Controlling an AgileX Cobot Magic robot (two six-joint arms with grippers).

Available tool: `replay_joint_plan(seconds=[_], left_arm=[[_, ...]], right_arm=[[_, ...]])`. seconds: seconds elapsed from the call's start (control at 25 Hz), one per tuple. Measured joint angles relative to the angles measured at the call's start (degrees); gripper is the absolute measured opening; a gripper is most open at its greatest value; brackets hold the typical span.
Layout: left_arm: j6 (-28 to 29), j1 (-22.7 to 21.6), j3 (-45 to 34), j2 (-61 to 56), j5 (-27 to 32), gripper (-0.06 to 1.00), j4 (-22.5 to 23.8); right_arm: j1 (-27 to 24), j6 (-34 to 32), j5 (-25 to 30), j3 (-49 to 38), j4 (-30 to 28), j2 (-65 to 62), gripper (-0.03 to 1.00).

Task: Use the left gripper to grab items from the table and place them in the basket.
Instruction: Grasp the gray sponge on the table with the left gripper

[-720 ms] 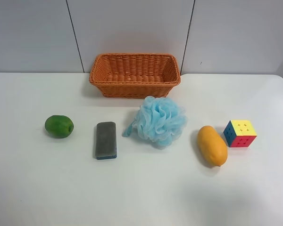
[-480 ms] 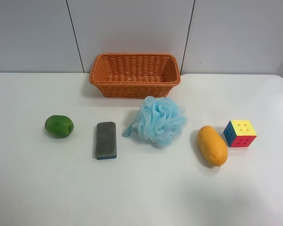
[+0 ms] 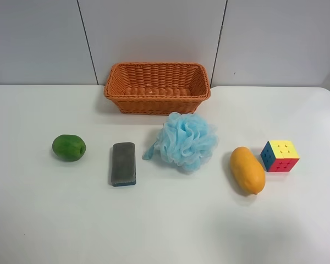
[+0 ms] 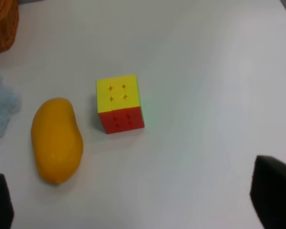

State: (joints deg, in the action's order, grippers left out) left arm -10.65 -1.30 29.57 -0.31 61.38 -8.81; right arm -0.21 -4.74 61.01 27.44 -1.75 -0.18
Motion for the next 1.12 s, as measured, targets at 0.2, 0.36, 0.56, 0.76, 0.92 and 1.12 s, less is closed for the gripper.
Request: replay_joint_plan(seconds=[0.2,0.36,0.56,0.76,0.92,1.12], left_arm=[[0.94,0.0,0.58,0.65,-0.21,0.99,0.05],[2.48,0.0,5.8,9.48,0.77,0.99,1.09],[3.24,0.0,15.99,28.36,2.45,0.99,1.64],[5.42,2.42,24.52,46.36,2.19,0.99,2.64],[10.65,9.16,28.94,58.27,0.47,0.99,6.43],[23.8,20.9,32.72,70.62,-1.16,0.99,11.64]], right_arm=[[0.0,0.0,0.0,0.0,0.0,0.0,0.99],[0.0,0.0,0.0,0.0,0.0,0.0,0.99],[0.0,0.0,0.0,0.0,0.0,0.0,0.99],[0.0,0.0,0.0,0.0,0.0,0.0,0.99],[0.0,0.0,0.0,0.0,0.0,0.0,0.99],[0.0,0.0,0.0,0.0,0.0,0.0,0.99]])
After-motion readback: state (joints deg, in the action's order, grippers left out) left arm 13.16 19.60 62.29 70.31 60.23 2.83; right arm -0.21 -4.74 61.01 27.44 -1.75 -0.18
